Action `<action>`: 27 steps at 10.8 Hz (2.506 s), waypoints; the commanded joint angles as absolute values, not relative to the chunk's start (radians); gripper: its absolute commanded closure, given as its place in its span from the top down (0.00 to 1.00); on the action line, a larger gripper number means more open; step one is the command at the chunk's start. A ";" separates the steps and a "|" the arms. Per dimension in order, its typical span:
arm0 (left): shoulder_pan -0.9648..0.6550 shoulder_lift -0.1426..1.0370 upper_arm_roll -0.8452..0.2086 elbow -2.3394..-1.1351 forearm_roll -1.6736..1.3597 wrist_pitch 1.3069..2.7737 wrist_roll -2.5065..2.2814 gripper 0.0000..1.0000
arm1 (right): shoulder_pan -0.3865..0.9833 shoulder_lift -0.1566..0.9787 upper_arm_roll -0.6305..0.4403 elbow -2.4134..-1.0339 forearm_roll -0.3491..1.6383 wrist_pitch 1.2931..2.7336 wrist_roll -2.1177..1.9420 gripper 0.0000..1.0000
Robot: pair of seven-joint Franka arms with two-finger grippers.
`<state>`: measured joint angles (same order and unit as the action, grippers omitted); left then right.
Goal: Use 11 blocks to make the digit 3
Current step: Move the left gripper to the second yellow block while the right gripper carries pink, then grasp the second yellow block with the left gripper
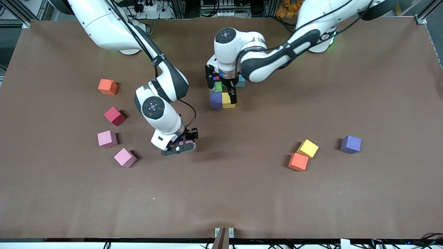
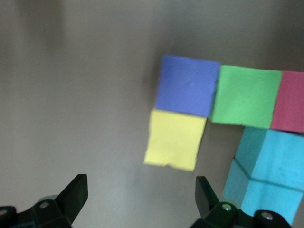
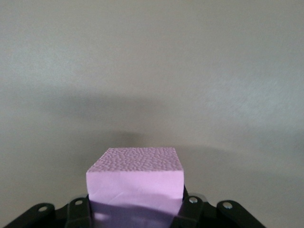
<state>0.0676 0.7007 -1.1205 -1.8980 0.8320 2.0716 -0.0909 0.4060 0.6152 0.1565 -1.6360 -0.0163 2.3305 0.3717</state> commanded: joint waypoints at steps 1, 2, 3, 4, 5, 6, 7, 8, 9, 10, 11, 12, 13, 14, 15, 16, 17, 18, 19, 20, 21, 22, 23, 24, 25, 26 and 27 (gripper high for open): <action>0.263 0.680 -1.215 -1.910 0.761 2.017 -0.063 1.00 | 0.455 0.589 0.150 -1.675 -0.008 2.330 0.516 0.37; 0.335 0.681 -1.241 -1.902 0.699 1.996 -0.069 1.00 | 0.456 0.588 0.150 -1.684 -0.006 2.336 0.563 0.37; 0.394 0.680 -1.243 -1.879 0.631 1.976 -0.069 1.00 | 0.460 0.589 0.153 -1.686 -0.006 2.332 0.584 0.37; 0.419 0.678 -1.243 -1.847 0.611 1.936 -0.075 1.00 | 0.484 0.589 0.152 -1.695 -0.006 2.336 0.627 0.37; 0.429 0.680 -1.235 -1.800 0.606 1.886 -0.084 1.00 | 0.520 0.594 0.152 -1.697 -0.006 2.336 0.659 0.37; 0.437 0.684 -1.211 -1.752 0.604 1.861 -0.104 1.00 | 0.543 0.598 0.153 -1.695 -0.014 2.336 0.711 0.37; 0.440 0.684 -1.163 -1.717 0.604 1.859 -0.118 1.00 | 0.552 0.604 0.163 -1.695 -0.017 2.341 0.745 0.37; 0.437 0.684 -1.125 -1.682 0.607 1.861 -0.158 1.00 | 0.572 0.609 0.167 -1.698 -0.020 2.341 0.768 0.37; 0.424 0.693 -1.067 -1.637 0.623 1.861 -0.194 1.00 | 0.578 0.606 0.170 -1.710 -0.020 2.342 0.784 0.37; 0.401 0.710 -1.005 -1.602 0.609 1.871 -0.204 1.00 | 0.587 0.606 0.170 -1.724 -0.020 2.352 0.788 0.36; 0.387 0.716 -0.974 -1.564 0.607 1.873 -0.204 1.00 | 0.600 0.606 0.172 -1.758 -0.020 2.403 0.805 0.36; 0.396 0.716 -0.956 -1.565 0.623 1.885 -0.201 1.00 | 0.612 0.606 0.172 -1.784 -0.020 2.461 0.834 0.36; 0.425 0.713 -0.950 -1.592 0.626 1.911 -0.178 1.00 | 0.623 0.604 0.172 -1.792 -0.020 2.476 0.841 0.36; 0.455 0.713 -0.950 -1.624 0.626 1.917 -0.176 1.00 | 0.635 0.604 0.172 -1.792 -0.020 2.476 0.851 0.36; 0.471 0.712 -0.950 -1.659 0.627 1.943 -0.176 1.00 | 0.647 0.606 0.169 -1.793 -0.041 2.476 0.856 0.36; 0.510 0.713 -0.950 -1.710 0.627 2.013 -0.155 1.00 | 0.650 0.610 0.169 -1.795 -0.084 2.471 0.857 0.36; 0.547 0.715 -0.948 -1.774 0.633 2.120 -0.120 1.00 | 0.652 0.611 0.169 -1.804 -0.109 2.470 0.886 0.36; 0.564 0.719 -0.945 -1.802 0.635 2.170 -0.112 1.00 | 0.652 0.612 0.170 -1.807 -0.139 2.468 0.905 0.36; 0.552 0.718 -0.925 -1.801 0.640 2.171 -0.112 1.00 | 0.650 0.612 0.170 -1.810 -0.159 2.467 0.914 0.36; 0.543 0.718 -0.923 -1.799 0.643 2.171 -0.124 1.00 | 0.652 0.615 0.170 -1.812 -0.163 2.467 0.917 0.36; 0.525 0.719 -0.892 -1.795 0.669 2.171 -0.126 1.00 | 0.652 0.618 0.172 -1.812 -0.163 2.468 0.929 0.36; 0.487 0.721 -0.853 -1.792 0.698 2.172 -0.130 1.00 | 0.650 0.624 0.172 -1.812 -0.161 2.479 0.949 0.36; 0.459 0.719 -0.826 -1.787 0.706 2.174 -0.133 1.00 | 0.647 0.626 0.172 -1.810 -0.161 2.479 0.963 0.36; 0.447 0.721 -0.807 -1.779 0.707 2.183 -0.132 1.00 | 0.649 0.629 0.172 -1.812 -0.161 2.480 0.963 0.36; 0.439 0.732 -0.805 -1.775 0.713 2.190 -0.132 1.00 | 0.652 0.635 0.172 -1.810 -0.161 2.483 0.965 0.36; 0.434 0.739 -0.799 -1.766 0.722 2.192 -0.133 1.00 | 0.650 0.637 0.172 -1.810 -0.158 2.494 0.966 0.36; 0.434 0.747 -0.793 -1.763 0.727 2.198 -0.132 1.00 | 0.650 0.643 0.172 -1.809 -0.155 2.496 0.966 0.36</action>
